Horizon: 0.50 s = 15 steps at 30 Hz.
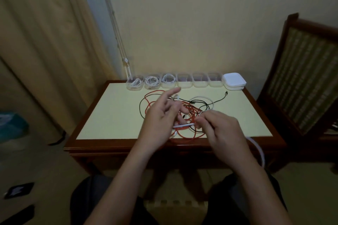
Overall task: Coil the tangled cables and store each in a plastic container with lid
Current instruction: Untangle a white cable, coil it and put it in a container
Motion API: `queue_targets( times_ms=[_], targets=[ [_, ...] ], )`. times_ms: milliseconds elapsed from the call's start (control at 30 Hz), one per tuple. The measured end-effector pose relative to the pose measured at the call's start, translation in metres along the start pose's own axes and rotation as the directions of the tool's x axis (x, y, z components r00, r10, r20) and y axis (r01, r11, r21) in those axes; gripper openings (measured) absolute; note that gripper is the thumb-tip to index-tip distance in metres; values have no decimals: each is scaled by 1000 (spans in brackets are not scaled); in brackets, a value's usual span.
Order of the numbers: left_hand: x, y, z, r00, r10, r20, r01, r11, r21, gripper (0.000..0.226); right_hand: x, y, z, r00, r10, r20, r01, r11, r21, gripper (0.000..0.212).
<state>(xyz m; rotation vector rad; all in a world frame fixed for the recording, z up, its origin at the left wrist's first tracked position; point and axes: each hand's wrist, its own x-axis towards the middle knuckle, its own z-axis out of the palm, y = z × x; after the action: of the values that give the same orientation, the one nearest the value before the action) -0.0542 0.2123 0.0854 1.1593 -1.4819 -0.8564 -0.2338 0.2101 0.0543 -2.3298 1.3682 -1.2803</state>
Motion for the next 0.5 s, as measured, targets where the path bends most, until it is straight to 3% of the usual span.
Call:
queue_targets(
  times_ms=[67,133,200,267,333,500],
  targets=[
    [-6,3,4,989,-68,133,73,997,-30,36,7,-9,-6,998,0,-64,2,1000,17,30],
    [-11,9,10,957,-163,240,220,948,-231,33,13,-16,-11,992,33,-120,-26,998,57,38],
    [-13,17,13,913,-232,335,383,769,-511,33,17,-23,-12,984,76,-163,-56,990,127,41],
    [-12,22,10,891,-229,393,446,603,-661,37,16,-29,-11,973,143,-182,-104,973,205,37],
    [-11,25,7,882,-203,425,464,525,-714,44,13,-32,-11,970,177,-167,-130,957,258,32],
    [-16,26,5,879,-199,433,473,477,-741,44,6,-35,-12,973,181,-145,-116,921,372,25]
  ],
)
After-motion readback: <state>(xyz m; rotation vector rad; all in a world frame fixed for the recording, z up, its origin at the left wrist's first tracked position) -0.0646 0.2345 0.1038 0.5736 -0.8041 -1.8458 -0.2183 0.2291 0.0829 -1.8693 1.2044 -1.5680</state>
